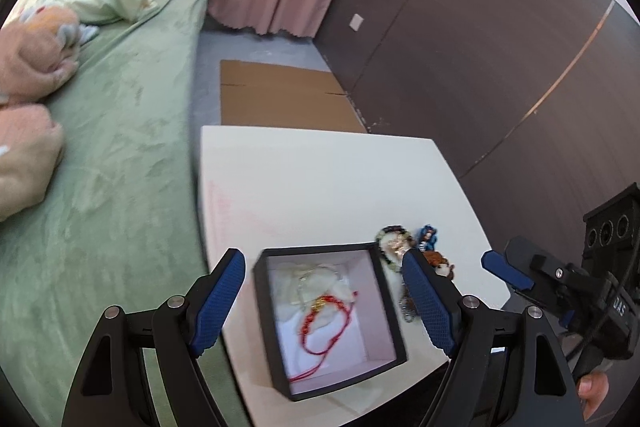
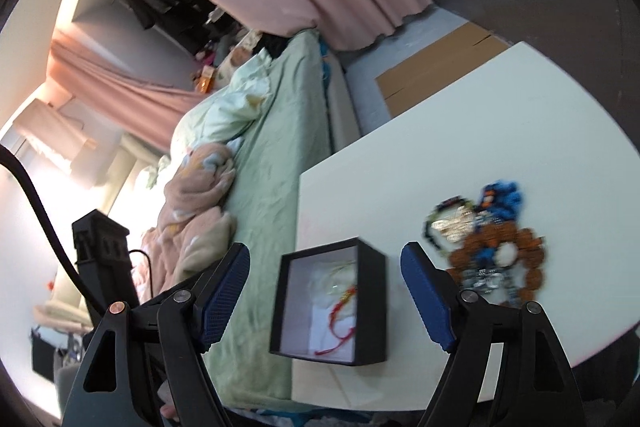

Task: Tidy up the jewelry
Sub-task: 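Move the left gripper to the brown bead bracelet and close on it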

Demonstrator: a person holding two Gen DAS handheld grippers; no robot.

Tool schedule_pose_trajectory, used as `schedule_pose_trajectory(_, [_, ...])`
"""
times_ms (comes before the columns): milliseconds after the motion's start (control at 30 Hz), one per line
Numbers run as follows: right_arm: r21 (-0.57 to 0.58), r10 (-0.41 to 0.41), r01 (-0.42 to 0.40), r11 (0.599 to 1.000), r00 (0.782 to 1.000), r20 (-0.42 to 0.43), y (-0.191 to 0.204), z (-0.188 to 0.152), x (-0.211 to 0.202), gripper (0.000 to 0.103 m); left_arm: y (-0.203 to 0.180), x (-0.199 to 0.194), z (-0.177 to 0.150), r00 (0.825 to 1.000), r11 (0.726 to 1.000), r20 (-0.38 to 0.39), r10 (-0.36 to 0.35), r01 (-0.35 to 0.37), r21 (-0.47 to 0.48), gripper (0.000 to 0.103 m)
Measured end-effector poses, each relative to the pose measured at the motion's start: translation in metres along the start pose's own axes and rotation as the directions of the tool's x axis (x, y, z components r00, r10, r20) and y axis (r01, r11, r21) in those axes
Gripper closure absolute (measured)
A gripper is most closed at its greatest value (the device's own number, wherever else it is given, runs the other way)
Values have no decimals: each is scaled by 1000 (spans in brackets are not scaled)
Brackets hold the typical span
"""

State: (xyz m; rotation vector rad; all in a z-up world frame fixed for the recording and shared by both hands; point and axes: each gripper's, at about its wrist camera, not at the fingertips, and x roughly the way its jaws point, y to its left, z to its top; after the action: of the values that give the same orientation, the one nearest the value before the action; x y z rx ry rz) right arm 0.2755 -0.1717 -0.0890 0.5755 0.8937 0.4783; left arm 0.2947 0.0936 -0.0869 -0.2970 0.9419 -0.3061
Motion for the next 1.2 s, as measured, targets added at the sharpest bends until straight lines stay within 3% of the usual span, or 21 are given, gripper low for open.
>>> schedule_pose_trajectory(133, [28, -21, 20, 999, 999, 36, -15, 5, -17, 24, -17, 5, 1, 1000, 1000, -6, -11, 11, 21, 22])
schedule_pose_trajectory(233, [66, -64, 59, 996, 995, 77, -29, 10, -32, 11, -32, 10, 1, 1000, 999, -9, -18, 19, 43, 22])
schedule_pose_trajectory(867, [251, -43, 4, 968, 988, 147, -102, 19, -87, 10, -104, 49, -7, 996, 986, -71, -59, 69, 155, 22])
schedule_pose_trajectory(1033, [264, -101, 58, 963, 983, 151, -118, 21, -97, 10, -114, 59, -8, 994, 983, -82, -72, 84, 164, 22])
schedule_pose_trajectory(1200, [303, -147, 104, 947, 981, 126, -135, 21, -99, 10, -123, 74, -11, 991, 980, -117, -72, 92, 179, 31])
